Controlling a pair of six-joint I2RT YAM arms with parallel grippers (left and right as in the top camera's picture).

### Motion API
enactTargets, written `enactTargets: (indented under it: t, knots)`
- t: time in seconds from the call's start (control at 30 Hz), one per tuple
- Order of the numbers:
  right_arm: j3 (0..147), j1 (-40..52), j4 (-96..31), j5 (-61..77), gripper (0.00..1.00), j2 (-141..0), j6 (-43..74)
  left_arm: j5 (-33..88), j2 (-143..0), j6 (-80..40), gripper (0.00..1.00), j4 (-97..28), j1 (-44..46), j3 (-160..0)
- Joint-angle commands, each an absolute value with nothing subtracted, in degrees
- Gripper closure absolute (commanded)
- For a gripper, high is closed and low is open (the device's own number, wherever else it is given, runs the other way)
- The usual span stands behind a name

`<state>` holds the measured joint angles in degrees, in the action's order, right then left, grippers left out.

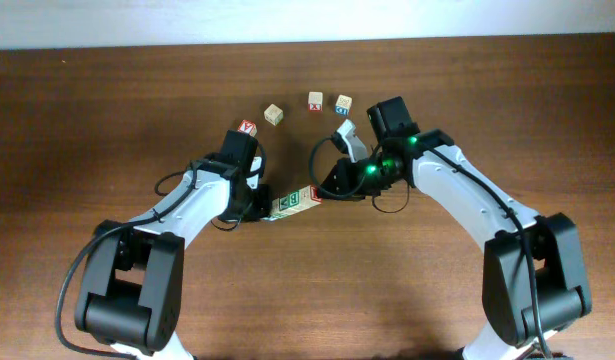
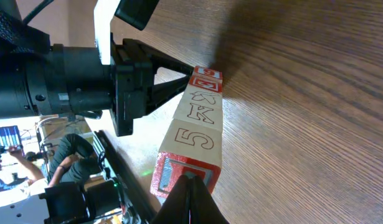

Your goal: Rotate 5 blocks

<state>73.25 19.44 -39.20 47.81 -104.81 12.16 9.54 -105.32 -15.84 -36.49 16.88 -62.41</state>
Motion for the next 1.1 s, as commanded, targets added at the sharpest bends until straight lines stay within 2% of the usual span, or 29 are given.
enactTargets:
  t: [0.0,0.3,0.6,0.83,1.07]
  knots:
    - [73.08,24.73,-38.06,44.71,0.96,-106.32,14.06,22.55,-103.90,-16.67,1.00,-35.22,18.17,-62.83]
    - [73.08,27.79,-35.55,40.18,0.96,-106.32,18.98,25.76,-103.90,-17.30,1.00,-35.18,16.95,-62.83]
    - [73.08,29.26,-31.00,35.20,0.96,-107.26,22.61,25.02,-103.90,-17.23,1.00,-35.40,11.20,-62.83]
    - [74.08,29.26,-32.51,35.27,0.96,-106.78,21.26,21.61,-103.90,-17.21,1.00,-34.98,2.55,-62.83]
    - [78.04,31.97,-34.94,33.71,0.96,-106.43,18.68,21.58,-103.90,-17.04,1.00,-34.30,2.28,-62.83]
